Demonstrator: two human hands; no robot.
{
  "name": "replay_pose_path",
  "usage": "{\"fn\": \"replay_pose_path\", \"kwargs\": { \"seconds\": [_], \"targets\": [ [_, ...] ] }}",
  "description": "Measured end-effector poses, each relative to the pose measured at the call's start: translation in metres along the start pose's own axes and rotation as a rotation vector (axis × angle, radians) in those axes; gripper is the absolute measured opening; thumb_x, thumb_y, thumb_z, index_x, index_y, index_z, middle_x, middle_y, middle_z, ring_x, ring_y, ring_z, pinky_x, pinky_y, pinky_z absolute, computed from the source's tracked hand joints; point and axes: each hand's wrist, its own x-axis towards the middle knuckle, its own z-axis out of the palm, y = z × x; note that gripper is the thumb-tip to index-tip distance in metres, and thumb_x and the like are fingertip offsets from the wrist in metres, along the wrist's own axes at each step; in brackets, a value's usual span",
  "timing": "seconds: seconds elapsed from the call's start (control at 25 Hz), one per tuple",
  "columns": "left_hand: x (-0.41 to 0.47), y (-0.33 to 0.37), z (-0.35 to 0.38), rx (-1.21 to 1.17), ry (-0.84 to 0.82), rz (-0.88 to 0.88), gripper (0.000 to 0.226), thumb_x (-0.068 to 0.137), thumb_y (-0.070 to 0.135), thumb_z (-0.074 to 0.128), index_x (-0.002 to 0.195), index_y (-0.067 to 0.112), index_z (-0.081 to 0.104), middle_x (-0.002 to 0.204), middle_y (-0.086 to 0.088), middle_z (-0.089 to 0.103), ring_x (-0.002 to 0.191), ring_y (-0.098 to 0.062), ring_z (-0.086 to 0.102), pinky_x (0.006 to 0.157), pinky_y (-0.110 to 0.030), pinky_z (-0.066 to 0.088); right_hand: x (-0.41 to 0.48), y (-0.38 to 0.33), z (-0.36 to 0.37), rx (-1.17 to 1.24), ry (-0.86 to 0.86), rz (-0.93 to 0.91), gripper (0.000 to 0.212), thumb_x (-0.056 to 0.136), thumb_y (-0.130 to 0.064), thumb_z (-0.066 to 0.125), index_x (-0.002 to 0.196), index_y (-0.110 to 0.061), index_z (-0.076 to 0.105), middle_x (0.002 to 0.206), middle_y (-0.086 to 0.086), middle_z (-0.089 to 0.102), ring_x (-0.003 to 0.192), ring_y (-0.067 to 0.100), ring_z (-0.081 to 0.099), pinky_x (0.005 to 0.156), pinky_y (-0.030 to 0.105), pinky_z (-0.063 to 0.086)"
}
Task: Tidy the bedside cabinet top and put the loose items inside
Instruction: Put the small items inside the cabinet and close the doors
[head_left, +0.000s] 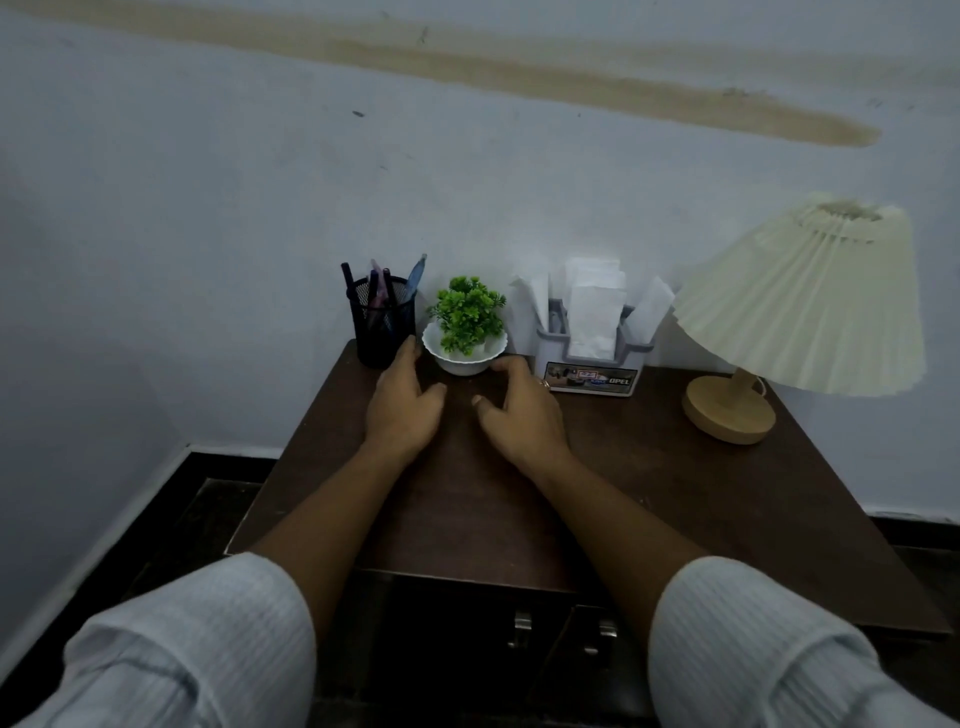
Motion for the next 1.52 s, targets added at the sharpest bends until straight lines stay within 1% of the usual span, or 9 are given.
{"fn": "replay_pose_path", "kwargs": {
  "seconds": [0.08,0.44,0.6,0.68,0.8,0.92,1.04,1.24,1.52],
  "targets": [
    [0.002,0.000,-0.002,-0.001,-0.042,0.027,0.075,0.088,0.015,0.062,0.156,0.031,0.033,0.139,-0.004,0.058,0.111,-0.017,0.055,0.103,-0.037,0.044,0.002,0.000,0.001,0.008,-0.004,0.003,0.048,0.085,-0.034,0.067,0.129,-0.023,0.051,0.105,0.008,0.065,0.105,0.029,0.062,0.087,0.037,0.049],
    [0.001,-0.002,-0.009,-0.043,-0.114,0.034,0.065,0.091,0.012,0.060,0.151,0.030,0.043,0.143,0.008,0.058,0.113,-0.014,0.059,0.103,-0.037,0.047,0.001,0.002,0.004,0.046,0.057,0.056,0.051,0.089,-0.023,0.064,0.138,-0.018,0.051,0.119,0.010,0.065,0.110,0.028,0.061,0.093,0.035,0.048],
    [-0.004,-0.004,-0.013,-0.154,-0.037,0.025,0.058,0.092,0.005,0.059,0.147,0.020,0.049,0.142,0.002,0.058,0.122,-0.011,0.057,0.106,-0.031,0.045,-0.009,0.000,0.009,0.102,0.181,0.038,0.029,0.088,-0.022,0.065,0.117,-0.017,0.062,0.116,0.003,0.064,0.107,0.022,0.062,0.093,0.038,0.051],
    [-0.005,-0.010,-0.020,-0.155,0.084,0.018,0.051,0.092,0.003,0.059,0.141,0.016,0.054,0.136,-0.003,0.059,0.119,-0.011,0.056,0.100,-0.026,0.044,-0.017,-0.005,0.016,0.074,0.131,-0.131,0.025,0.087,-0.024,0.063,0.112,-0.019,0.062,0.111,0.000,0.063,0.103,0.017,0.062,0.092,0.040,0.052],
    [0.001,-0.024,-0.042,-0.113,0.185,-0.035,0.050,0.092,0.008,0.059,0.141,0.017,0.052,0.138,-0.004,0.056,0.116,-0.011,0.054,0.100,-0.027,0.044,-0.018,-0.023,0.033,-0.083,-0.086,-0.366,0.045,0.089,-0.025,0.062,0.133,-0.015,0.055,0.129,0.004,0.060,0.119,0.020,0.056,0.105,0.037,0.044],
    [0.007,-0.032,-0.055,-0.132,0.086,-0.069,0.062,0.088,0.017,0.057,0.148,0.022,0.045,0.144,-0.002,0.053,0.129,-0.016,0.053,0.111,-0.036,0.043,-0.003,-0.045,0.053,-0.134,-0.169,-0.404,0.063,0.091,-0.028,0.061,0.147,-0.009,0.040,0.147,0.011,0.049,0.136,0.025,0.045,0.115,0.037,0.036],
    [0.011,-0.032,-0.056,-0.132,0.043,-0.041,0.071,0.078,0.027,0.055,0.148,0.027,0.043,0.142,0.003,0.058,0.126,-0.014,0.057,0.110,-0.041,0.046,0.014,-0.055,0.071,-0.178,-0.205,-0.358,0.075,0.091,-0.032,0.053,0.154,-0.003,0.026,0.157,0.017,0.037,0.146,0.029,0.035,0.119,0.045,0.032],
    [0.016,-0.029,-0.059,-0.152,0.008,0.021,0.061,0.084,0.011,0.054,0.142,0.030,0.049,0.123,0.010,0.065,0.110,-0.011,0.063,0.101,-0.035,0.051,0.028,-0.057,0.084,-0.272,-0.200,-0.342,0.076,0.093,-0.034,0.046,0.156,-0.001,0.018,0.161,0.021,0.028,0.150,0.031,0.028,0.121,0.047,0.027],
    [0.012,-0.027,-0.062,-0.150,-0.002,0.002,0.047,0.084,0.014,0.056,0.128,0.031,0.053,0.118,0.011,0.067,0.105,-0.013,0.065,0.098,-0.039,0.052,0.026,-0.055,0.076,-0.161,-0.218,-0.314,0.075,0.094,-0.034,0.053,0.155,-0.004,0.025,0.159,0.017,0.034,0.148,0.030,0.031,0.121,0.043,0.029]
  ]
}}
